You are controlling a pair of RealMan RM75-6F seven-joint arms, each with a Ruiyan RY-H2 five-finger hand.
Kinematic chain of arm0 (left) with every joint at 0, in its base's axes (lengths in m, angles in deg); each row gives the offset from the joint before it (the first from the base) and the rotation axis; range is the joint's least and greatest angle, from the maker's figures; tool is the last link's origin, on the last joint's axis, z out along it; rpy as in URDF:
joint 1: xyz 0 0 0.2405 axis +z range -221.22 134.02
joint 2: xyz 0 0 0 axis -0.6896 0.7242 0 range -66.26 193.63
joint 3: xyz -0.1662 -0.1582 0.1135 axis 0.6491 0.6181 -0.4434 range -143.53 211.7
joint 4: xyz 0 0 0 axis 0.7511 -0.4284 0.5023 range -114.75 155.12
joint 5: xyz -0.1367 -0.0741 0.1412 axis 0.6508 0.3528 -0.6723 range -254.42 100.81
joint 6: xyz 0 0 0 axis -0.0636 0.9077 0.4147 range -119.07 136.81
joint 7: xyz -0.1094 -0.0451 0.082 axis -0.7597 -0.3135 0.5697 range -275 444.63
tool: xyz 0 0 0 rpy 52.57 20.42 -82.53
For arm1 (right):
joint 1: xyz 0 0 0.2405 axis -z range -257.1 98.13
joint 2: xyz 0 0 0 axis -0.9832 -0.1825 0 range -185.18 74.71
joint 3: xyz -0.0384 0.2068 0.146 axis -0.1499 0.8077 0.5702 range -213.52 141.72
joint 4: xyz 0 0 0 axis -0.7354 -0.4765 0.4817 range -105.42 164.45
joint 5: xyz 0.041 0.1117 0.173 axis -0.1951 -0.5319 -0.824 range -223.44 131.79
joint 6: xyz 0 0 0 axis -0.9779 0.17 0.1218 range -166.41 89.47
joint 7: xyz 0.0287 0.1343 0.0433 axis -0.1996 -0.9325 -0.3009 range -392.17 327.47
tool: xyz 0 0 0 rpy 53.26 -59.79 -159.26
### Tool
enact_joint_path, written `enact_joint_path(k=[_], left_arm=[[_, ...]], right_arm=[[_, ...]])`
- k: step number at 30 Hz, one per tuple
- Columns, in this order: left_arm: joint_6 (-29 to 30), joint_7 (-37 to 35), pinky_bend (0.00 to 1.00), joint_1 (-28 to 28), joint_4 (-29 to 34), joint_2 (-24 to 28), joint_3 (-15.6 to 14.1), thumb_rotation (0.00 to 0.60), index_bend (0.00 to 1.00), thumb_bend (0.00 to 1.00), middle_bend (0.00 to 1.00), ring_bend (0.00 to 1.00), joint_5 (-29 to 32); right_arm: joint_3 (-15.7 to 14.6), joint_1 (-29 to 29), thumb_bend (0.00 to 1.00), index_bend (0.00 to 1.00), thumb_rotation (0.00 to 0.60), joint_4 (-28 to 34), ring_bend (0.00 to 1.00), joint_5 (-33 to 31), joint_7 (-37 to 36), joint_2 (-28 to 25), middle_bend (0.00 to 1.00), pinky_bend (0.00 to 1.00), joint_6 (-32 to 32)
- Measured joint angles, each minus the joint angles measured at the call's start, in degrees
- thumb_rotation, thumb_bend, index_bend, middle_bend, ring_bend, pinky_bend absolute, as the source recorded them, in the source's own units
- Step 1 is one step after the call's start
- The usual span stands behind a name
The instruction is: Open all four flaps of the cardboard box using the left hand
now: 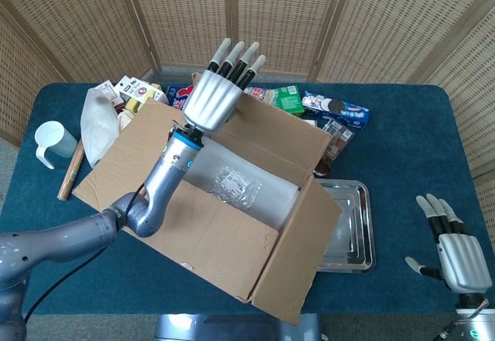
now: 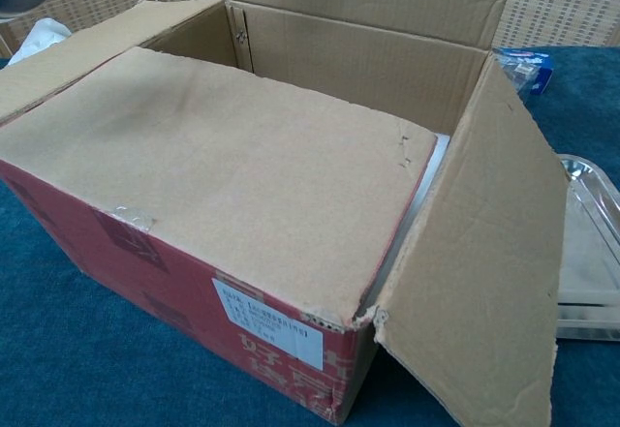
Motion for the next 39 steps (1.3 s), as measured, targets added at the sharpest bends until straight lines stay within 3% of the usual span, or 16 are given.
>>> enact_joint_path(k=[6, 13, 22, 27, 29, 32, 39], left_arm=[[1.1, -4.7, 0.0, -2.1, -5.0, -2.5, 0.0, 0.6, 0.0, 0.06, 0.0, 0.0, -1.7], [2.5, -6.4, 0.0, -1.7, -3.4, -1.5, -0.4, 0.6, 0.0, 0.06, 0.0, 0.0, -2.6], [3.7, -6.9, 0.0, 1.6, 5.4, 3.3, -2.3, 0.6, 0.0, 0.06, 0.0, 0.0, -3.4], [-0.1, -6.5, 0.0, 4.5, 16.3, 10.5, -3.9, 0.6, 0.02, 0.06, 0.0, 0.0, 0.3], [-2.8, -6.0, 0.04, 5.6, 22.0, 14.9, -4.4, 0.6, 0.06, 0.06, 0.03, 0.01, 3.7], [-6.6, -5.4, 0.11, 7.1, 29.0, 21.4, -5.3, 0.6, 0.18, 0.06, 0.15, 0.06, 9.6], [-13.6, -7.3, 0.25, 9.6, 35.7, 30.4, -8.3, 0.6, 0.45, 0.05, 0.38, 0.21, 19.0]], right_arm=[[0.2, -0.2, 0.0, 0.0, 0.6, -0.1, 0.0, -0.5, 0.1, 0.1, 0.0, 0.21, 0.3], [-0.1, -0.2, 0.0, 0.0, 0.6, 0.0, 0.0, -0.2, 0.6, 0.2, 0.0, 0.21, 0.5], [-0.7, -0.1, 0.0, 0.0, 0.6, 0.2, 0.0, 1.2, 1.1, 0.4, 0.0, 0.21, -0.1], [-0.9, -0.1, 0.0, 0.0, 0.6, 0.0, 0.0, 1.5, 1.4, 0.6, 0.0, 0.21, 0.0], [-1.1, -0.1, 0.0, 0.0, 0.6, 0.0, 0.0, 1.6, 1.6, 0.7, 0.0, 0.21, 0.1], [-1.2, -0.1, 0.0, 0.0, 0.6, 0.1, 0.0, 1.8, 2.1, 1.0, 0.0, 0.21, 0.2], [-1.4, -0.2, 0.0, 0.0, 0.6, 0.3, 0.0, 1.8, 3.4, 1.5, 0.0, 0.21, 0.5]])
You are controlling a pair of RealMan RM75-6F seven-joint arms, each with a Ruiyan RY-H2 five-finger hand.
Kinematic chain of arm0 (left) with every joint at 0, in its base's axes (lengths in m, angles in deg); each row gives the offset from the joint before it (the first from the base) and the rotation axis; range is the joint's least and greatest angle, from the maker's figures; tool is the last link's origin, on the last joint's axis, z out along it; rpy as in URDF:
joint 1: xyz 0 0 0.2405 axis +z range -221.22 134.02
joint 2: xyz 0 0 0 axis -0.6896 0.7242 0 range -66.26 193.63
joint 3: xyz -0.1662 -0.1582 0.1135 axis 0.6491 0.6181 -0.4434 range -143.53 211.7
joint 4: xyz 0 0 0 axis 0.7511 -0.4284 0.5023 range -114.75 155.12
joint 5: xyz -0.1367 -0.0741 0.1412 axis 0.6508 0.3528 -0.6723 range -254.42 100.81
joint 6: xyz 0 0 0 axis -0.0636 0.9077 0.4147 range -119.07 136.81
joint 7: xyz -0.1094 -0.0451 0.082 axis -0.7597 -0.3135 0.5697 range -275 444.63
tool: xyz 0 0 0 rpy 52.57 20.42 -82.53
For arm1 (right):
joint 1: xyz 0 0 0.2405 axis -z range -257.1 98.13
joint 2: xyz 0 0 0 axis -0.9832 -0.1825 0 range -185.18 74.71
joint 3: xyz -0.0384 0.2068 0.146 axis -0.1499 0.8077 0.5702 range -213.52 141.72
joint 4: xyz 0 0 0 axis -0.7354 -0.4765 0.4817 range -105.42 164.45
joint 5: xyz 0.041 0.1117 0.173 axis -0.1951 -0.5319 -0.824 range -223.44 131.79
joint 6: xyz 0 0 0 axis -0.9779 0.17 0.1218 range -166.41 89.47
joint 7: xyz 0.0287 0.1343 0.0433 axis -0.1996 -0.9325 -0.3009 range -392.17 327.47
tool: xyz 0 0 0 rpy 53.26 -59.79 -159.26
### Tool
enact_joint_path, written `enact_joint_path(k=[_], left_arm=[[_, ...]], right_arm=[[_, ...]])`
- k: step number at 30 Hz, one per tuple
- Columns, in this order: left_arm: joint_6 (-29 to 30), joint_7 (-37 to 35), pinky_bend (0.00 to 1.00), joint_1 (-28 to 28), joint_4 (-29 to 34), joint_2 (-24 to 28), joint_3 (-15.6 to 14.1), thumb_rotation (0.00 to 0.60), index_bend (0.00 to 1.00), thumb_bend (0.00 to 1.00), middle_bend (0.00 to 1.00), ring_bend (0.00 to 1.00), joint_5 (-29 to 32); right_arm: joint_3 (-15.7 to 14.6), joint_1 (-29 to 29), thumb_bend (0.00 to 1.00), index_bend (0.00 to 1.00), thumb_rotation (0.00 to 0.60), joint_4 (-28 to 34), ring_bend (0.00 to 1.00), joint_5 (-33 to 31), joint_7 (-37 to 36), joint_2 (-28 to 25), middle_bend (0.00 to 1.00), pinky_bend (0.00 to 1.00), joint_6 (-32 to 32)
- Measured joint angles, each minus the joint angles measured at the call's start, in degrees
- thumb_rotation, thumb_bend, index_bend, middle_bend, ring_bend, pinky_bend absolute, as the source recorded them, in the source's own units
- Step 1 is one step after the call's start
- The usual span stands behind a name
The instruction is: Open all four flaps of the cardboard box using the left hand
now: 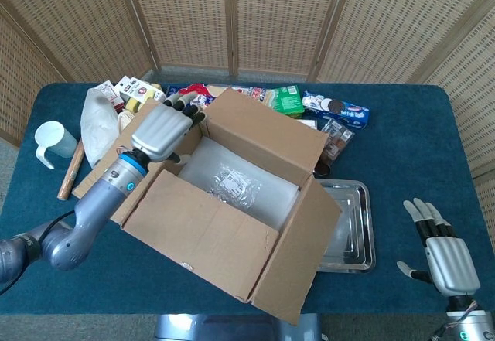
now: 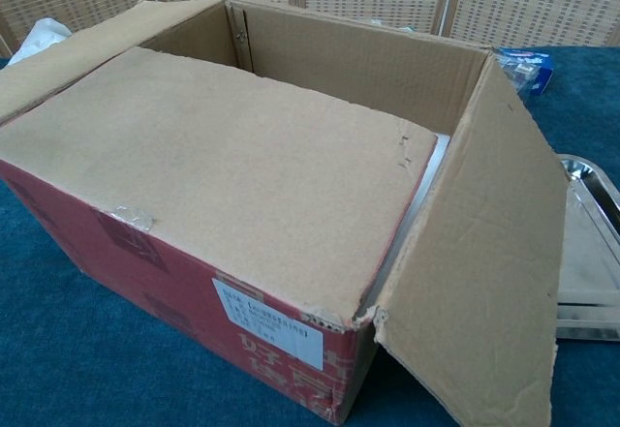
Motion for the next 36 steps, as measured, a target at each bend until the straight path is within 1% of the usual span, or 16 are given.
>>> enact_joint_path(k=[2, 5, 8, 10, 14, 16, 17, 19, 21, 22, 23, 24, 26, 31, 34, 36], left_arm=[[-0.2, -1.1, 0.28, 0.6, 0.3, 0.5, -0.9, 0.6, 0.51, 0.05, 0.42, 0.24, 0.2], [0.6, -2.4, 0.34, 1.3, 0.0, 0.0, -1.6, 0.6, 0.6, 0.03, 0.51, 0.33, -0.8], [1.7, -3.7, 0.42, 2.0, -0.7, -1.4, -2.3, 0.6, 0.64, 0.02, 0.58, 0.39, -2.2], [2.6, -4.7, 0.45, 2.4, -1.3, -2.5, -2.6, 0.6, 0.67, 0.01, 0.62, 0.42, -3.1], [4.1, -6.2, 0.49, 2.9, -2.6, -4.8, -2.9, 0.6, 0.7, 0.0, 0.74, 0.46, -4.3], [4.5, -6.5, 0.5, 3.0, -3.0, -5.6, -3.0, 0.597, 0.74, 0.0, 0.76, 0.46, -4.6], [4.9, -6.5, 0.5, 3.1, -3.2, -6.2, -3.1, 0.571, 0.78, 0.0, 0.76, 0.45, -4.6], [5.7, -6.1, 0.49, 3.0, -3.5, -7.1, -3.1, 0.494, 0.84, 0.0, 0.74, 0.42, -4.2], [7.3, -5.2, 0.43, 2.9, -3.5, -8.1, -2.8, 0.331, 0.88, 0.0, 0.68, 0.37, -3.2], [8.2, -4.7, 0.41, 2.8, -3.5, -8.6, -2.7, 0.264, 0.89, 0.0, 0.66, 0.35, -2.9], [9.7, -3.5, 0.37, 2.7, -3.3, -9.3, -2.6, 0.152, 0.9, 0.0, 0.63, 0.32, -2.1], [10.2, -2.9, 0.34, 2.7, -3.2, -9.6, -2.5, 0.068, 0.9, 0.0, 0.61, 0.3, -1.8], [11.5, -0.8, 0.31, 2.5, -2.9, -10.3, -2.4, 0.003, 0.9, 0.0, 0.58, 0.28, -0.4], [13.4, 2.8, 0.31, 1.8, -1.5, -11.4, -2.1, 0.0, 0.88, 0.0, 0.56, 0.27, 3.5], [13.5, 3.8, 0.35, 1.2, -0.6, -11.9, -1.9, 0.0, 0.88, 0.0, 0.57, 0.3, 5.9], [13.4, 3.6, 0.4, 1.1, -0.6, -12.5, -1.7, 0.0, 0.88, 0.0, 0.59, 0.33, 6.8]], right_arm=[[0.0, 0.0, 0.0, 0.0, 0.6, 0.0, 0.0, 0.0, 0.2, 0.1, 0.0, 0.21, 0.1], [-0.1, -0.1, 0.0, 0.0, 0.6, 0.0, 0.0, 0.0, 0.5, 0.2, 0.0, 0.21, 0.2], [-0.1, -0.1, 0.0, 0.0, 0.6, 0.1, 0.0, -0.1, 0.7, 0.3, 0.0, 0.21, 0.3], [-0.1, -0.2, 0.0, 0.0, 0.6, 0.0, 0.0, -0.2, 0.7, 0.3, 0.0, 0.21, 0.4], [-0.2, -0.2, 0.0, 0.0, 0.6, 0.0, 0.0, -0.1, 0.7, 0.4, 0.0, 0.21, 0.4], [-0.2, -0.2, 0.0, 0.0, 0.6, 0.0, 0.0, -0.1, 0.7, 0.4, 0.0, 0.21, 0.4], [-0.2, -0.2, 0.0, 0.0, 0.6, 0.0, 0.0, -0.1, 0.6, 0.3, 0.0, 0.21, 0.4], [-0.1, -0.2, 0.0, 0.0, 0.6, 0.0, 0.0, -0.1, 0.5, 0.3, 0.0, 0.21, 0.3], [-0.1, -0.2, 0.0, 0.0, 0.6, 0.0, 0.0, -0.1, 0.3, 0.2, 0.0, 0.21, 0.2], [-0.1, -0.2, 0.0, 0.0, 0.6, 0.0, 0.0, -0.1, 0.2, 0.2, 0.0, 0.21, 0.2], [-0.1, -0.2, 0.0, 0.0, 0.6, 0.0, 0.0, -0.1, 0.2, 0.2, 0.0, 0.21, 0.3], [-0.1, -0.2, 0.0, 0.0, 0.6, 0.0, 0.0, -0.1, 0.2, 0.2, 0.0, 0.21, 0.3], [-0.2, -0.2, 0.0, 0.0, 0.6, 0.0, 0.0, 0.0, 0.2, 0.2, 0.0, 0.21, 0.3], [-0.2, -0.2, 0.0, 0.0, 0.6, 0.1, 0.0, 0.2, -0.1, 0.0, 0.0, 0.21, 0.1], [-0.2, -0.1, 0.0, 0.0, 0.6, 0.2, 0.0, 0.4, -0.2, -0.1, 0.0, 0.21, -0.1], [-0.3, -0.1, 0.0, 0.0, 0.6, 0.3, 0.0, 0.5, -0.3, -0.2, 0.0, 0.21, -0.2]])
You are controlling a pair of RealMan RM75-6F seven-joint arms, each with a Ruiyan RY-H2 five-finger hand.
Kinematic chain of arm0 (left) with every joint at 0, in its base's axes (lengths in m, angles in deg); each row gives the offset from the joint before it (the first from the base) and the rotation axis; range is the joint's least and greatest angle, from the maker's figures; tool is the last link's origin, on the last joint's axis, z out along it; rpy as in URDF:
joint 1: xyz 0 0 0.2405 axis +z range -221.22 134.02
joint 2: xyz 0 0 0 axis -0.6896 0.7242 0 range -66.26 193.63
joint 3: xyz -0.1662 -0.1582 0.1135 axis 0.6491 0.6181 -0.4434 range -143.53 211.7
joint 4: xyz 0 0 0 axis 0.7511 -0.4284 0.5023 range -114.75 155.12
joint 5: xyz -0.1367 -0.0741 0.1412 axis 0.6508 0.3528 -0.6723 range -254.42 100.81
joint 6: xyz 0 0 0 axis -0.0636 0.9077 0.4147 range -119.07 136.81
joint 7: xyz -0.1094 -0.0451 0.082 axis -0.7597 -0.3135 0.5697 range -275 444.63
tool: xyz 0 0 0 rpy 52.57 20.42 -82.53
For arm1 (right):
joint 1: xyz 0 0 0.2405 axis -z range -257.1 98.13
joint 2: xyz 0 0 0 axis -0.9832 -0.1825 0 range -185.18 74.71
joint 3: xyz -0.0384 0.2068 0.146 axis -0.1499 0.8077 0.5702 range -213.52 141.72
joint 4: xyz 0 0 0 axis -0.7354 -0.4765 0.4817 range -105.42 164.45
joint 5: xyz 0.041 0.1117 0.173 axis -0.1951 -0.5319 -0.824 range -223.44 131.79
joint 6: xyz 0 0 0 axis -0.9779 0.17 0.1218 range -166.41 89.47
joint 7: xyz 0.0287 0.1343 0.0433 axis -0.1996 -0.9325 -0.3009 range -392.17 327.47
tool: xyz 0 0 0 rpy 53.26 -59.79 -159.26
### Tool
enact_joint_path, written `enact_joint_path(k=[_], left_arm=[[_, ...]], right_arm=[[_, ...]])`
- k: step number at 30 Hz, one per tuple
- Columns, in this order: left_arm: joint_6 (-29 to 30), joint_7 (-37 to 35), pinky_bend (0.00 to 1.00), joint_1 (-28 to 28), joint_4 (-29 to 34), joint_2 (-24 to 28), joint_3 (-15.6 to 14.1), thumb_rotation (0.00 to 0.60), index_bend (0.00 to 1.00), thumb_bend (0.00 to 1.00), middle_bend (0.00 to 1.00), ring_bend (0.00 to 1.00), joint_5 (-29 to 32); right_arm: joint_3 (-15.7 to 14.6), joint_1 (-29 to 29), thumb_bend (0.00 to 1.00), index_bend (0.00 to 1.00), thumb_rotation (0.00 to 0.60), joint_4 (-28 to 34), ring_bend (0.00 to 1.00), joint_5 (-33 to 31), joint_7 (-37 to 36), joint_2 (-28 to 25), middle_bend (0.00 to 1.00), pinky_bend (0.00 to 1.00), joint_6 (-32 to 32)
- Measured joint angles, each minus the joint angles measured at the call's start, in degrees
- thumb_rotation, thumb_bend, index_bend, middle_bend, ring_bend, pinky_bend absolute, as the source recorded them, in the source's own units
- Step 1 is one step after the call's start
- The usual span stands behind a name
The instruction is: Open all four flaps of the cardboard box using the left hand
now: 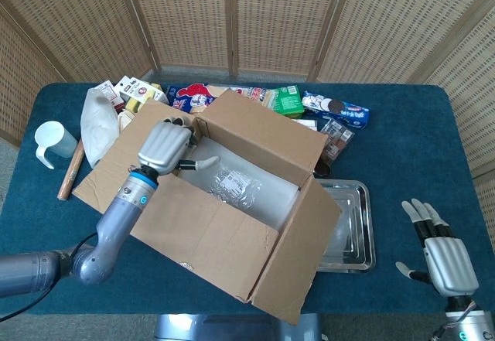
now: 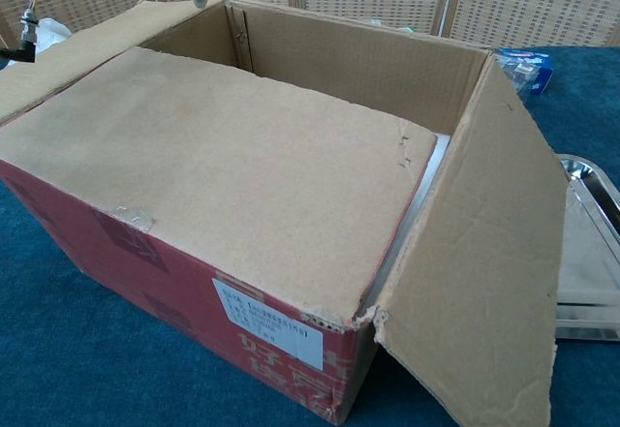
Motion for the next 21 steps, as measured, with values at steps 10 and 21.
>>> enact_joint_path(k=[10, 21], left_arm=[[-0.4, -0.8, 0.41, -0.6, -2.8, -3.7, -0.8, 0.0, 0.88, 0.0, 0.57, 0.33, 1.1], [0.0, 2.4, 0.33, -1.4, -3.6, -5.9, -2.8, 0.0, 0.83, 0.0, 0.42, 0.24, 0.5]], right_arm=[[-0.1, 0.0, 0.0, 0.0, 0.6, 0.1, 0.0, 0.1, 0.1, 0.0, 0.0, 0.21, -0.1], [0.0, 0.0, 0.0, 0.0, 0.6, 0.1, 0.0, 0.2, -0.1, -0.2, 0.0, 0.21, -0.2]])
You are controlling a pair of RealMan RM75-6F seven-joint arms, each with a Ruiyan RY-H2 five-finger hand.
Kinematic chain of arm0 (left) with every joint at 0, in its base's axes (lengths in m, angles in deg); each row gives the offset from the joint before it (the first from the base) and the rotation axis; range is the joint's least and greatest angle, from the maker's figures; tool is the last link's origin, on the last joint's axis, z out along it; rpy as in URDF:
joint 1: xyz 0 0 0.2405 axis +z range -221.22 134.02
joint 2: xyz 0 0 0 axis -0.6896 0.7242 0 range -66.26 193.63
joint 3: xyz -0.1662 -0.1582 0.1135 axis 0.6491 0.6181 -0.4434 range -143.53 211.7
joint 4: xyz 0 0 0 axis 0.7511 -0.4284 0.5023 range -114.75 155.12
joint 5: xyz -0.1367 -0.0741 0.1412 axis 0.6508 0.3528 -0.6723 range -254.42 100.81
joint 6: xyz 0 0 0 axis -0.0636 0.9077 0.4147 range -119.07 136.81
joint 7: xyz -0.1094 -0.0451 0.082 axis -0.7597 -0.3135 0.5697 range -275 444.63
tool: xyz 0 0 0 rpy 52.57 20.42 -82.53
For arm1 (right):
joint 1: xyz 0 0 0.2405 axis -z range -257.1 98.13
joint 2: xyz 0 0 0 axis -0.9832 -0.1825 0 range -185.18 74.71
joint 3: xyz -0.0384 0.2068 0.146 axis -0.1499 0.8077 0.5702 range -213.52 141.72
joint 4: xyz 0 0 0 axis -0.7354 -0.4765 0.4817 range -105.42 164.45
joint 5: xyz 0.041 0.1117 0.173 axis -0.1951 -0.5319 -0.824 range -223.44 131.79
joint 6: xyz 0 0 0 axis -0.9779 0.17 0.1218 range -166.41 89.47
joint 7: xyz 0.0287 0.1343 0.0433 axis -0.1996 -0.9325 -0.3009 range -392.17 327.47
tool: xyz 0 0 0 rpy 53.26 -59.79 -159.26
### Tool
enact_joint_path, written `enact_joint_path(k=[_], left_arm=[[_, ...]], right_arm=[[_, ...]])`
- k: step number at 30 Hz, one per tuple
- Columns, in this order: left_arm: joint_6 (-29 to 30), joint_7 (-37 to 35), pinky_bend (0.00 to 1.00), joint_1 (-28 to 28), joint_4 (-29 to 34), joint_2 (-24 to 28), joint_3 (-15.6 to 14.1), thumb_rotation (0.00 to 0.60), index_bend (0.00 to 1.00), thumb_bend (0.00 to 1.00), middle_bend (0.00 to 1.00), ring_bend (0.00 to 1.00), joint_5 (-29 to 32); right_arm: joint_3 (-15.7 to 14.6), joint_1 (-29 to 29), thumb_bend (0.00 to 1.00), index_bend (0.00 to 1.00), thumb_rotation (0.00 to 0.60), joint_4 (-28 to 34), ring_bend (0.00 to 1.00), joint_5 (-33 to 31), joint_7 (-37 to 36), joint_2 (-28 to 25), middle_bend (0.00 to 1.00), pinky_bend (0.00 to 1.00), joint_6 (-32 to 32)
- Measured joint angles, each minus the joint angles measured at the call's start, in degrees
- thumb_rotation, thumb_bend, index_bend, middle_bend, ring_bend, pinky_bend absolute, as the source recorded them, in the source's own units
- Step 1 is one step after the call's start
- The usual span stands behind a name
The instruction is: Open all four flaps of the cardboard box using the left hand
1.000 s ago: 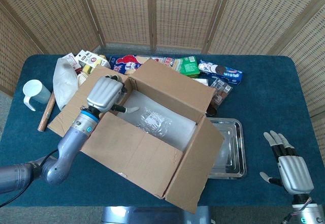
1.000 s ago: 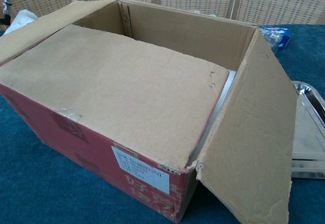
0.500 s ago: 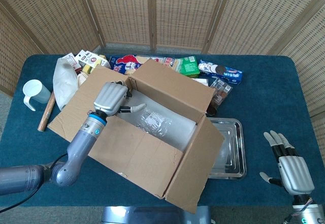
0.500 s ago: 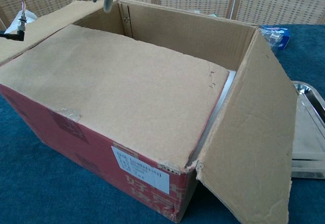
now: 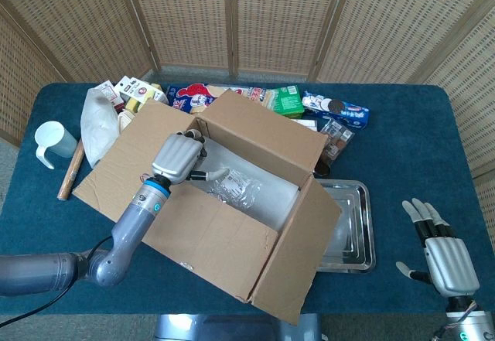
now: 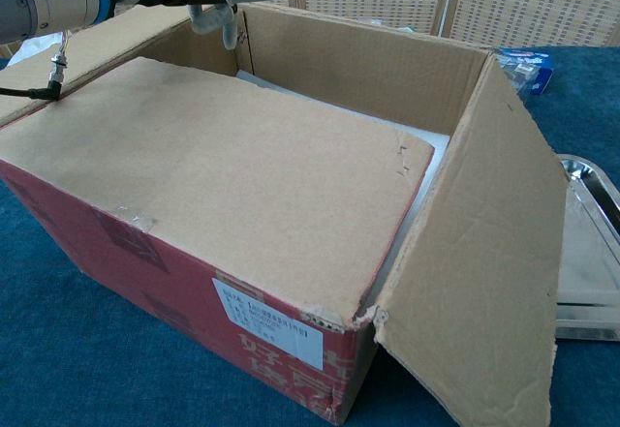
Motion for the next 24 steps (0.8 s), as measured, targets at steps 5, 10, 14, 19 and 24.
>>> enact_joint_path(k=[5, 10, 14, 19, 24], left_arm=[[-0.1, 2.0, 0.25, -0.4, 1.0, 0.0, -0.4, 0.0, 0.7, 0.0, 0.23, 0.08, 1.9], [-0.2, 4.1, 0.18, -1.1, 2.5, 0.6, -0.6, 0.0, 0.52, 0.0, 0.09, 0.0, 5.2], [-0.2, 5.9, 0.18, -1.9, 4.0, 1.2, -0.7, 0.0, 0.54, 0.0, 0.09, 0.0, 8.1], [-0.8, 6.5, 0.21, -2.7, 5.3, 2.0, -0.8, 0.0, 0.57, 0.0, 0.13, 0.03, 10.7], [-1.6, 6.6, 0.27, -3.2, 6.4, 3.0, -1.1, 0.0, 0.6, 0.0, 0.22, 0.09, 11.6]], right_arm=[[0.0, 0.0, 0.0, 0.0, 0.6, 0.1, 0.0, 0.1, -0.1, -0.1, 0.0, 0.21, -0.1], [0.0, 0.1, 0.0, 0.0, 0.6, 0.1, 0.0, 0.3, -0.3, -0.2, 0.0, 0.21, -0.4], [-0.1, 0.1, 0.0, 0.0, 0.6, 0.2, 0.0, 0.4, -0.4, -0.3, 0.0, 0.21, -0.3], [-0.1, 0.2, 0.0, 0.0, 0.6, 0.2, 0.0, 0.5, -0.6, -0.3, 0.0, 0.21, -0.5], [-0.1, 0.2, 0.0, 0.0, 0.6, 0.2, 0.0, 0.6, -0.6, -0.3, 0.0, 0.21, -0.6]])
